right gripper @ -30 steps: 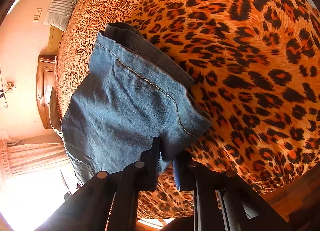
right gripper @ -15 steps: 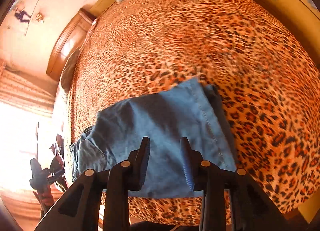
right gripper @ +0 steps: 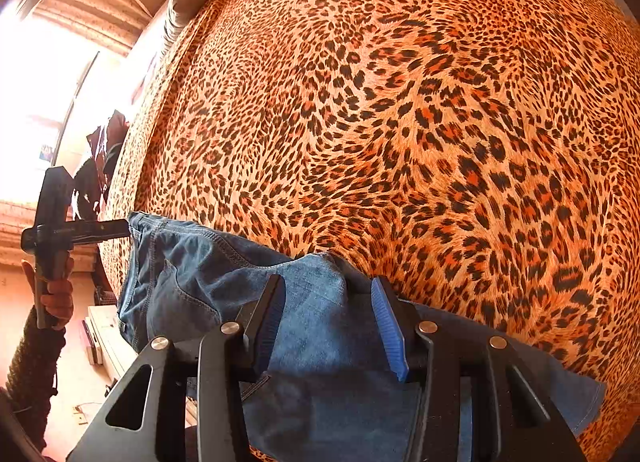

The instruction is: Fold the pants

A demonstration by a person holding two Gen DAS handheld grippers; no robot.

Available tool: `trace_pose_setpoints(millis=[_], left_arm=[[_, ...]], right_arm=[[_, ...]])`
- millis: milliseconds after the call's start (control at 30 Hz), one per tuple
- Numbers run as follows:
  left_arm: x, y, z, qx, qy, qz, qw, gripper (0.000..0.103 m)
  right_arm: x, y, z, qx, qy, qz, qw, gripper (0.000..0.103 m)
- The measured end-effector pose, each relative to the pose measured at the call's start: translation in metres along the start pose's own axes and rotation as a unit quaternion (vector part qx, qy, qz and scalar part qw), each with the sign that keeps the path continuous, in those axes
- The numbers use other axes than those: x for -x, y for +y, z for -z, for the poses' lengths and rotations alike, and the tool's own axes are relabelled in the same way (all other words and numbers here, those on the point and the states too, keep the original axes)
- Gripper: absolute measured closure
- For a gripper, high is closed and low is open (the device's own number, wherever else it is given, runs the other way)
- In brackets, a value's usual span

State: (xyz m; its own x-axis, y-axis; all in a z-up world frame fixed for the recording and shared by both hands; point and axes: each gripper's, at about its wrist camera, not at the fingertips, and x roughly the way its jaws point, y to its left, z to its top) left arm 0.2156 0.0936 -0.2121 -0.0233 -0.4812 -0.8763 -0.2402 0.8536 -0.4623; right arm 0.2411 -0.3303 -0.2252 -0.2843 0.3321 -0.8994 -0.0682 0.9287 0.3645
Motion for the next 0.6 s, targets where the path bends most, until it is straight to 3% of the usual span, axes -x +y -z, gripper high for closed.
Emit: trace_pose_setpoints(millis=[133,167,200,300,367,467,600], left_arm=[[-0.028,-0.004,-0.007,-0.022,0.029,-0.012,0.9993,0.055],[-0.034,-0.009,-0.009,-0.032,0.029,-0.025,0.9988,0.059],[-0.035,-0.016,-0.007,-0.046,0.025,-0.035,0.998,0.072],[-0.027,-0.037,0.0,-0.075,-0.001,-0.047,0.9961,0.079],[-0.026,-0.046,0.004,-0.101,-0.021,-0.085,0.991,0.078],[-0.045,-0.047,0.0,-0.093,-0.008,-0.129,0.9872,0.078],[-0.045,-0.042,0.003,-0.072,-0.016,-0.133,0.9884,0.078]], right_arm=[[-0.022,0.005,-0.005,0.025,0.014,0.023,0.999,0.06],[-0.026,0.01,-0.001,0.046,0.018,0.038,0.998,0.086],[-0.029,0.016,-0.001,0.061,0.027,0.059,0.996,0.101],[-0.016,0.024,-0.002,0.078,0.005,0.081,0.994,0.101],[0.0,0.015,-0.005,0.047,-0.033,0.077,0.995,0.101],[-0.01,-0.002,-0.01,0.012,-0.026,0.07,0.997,0.101],[-0.035,-0.001,-0.007,0.002,-0.015,0.092,0.996,0.099]])
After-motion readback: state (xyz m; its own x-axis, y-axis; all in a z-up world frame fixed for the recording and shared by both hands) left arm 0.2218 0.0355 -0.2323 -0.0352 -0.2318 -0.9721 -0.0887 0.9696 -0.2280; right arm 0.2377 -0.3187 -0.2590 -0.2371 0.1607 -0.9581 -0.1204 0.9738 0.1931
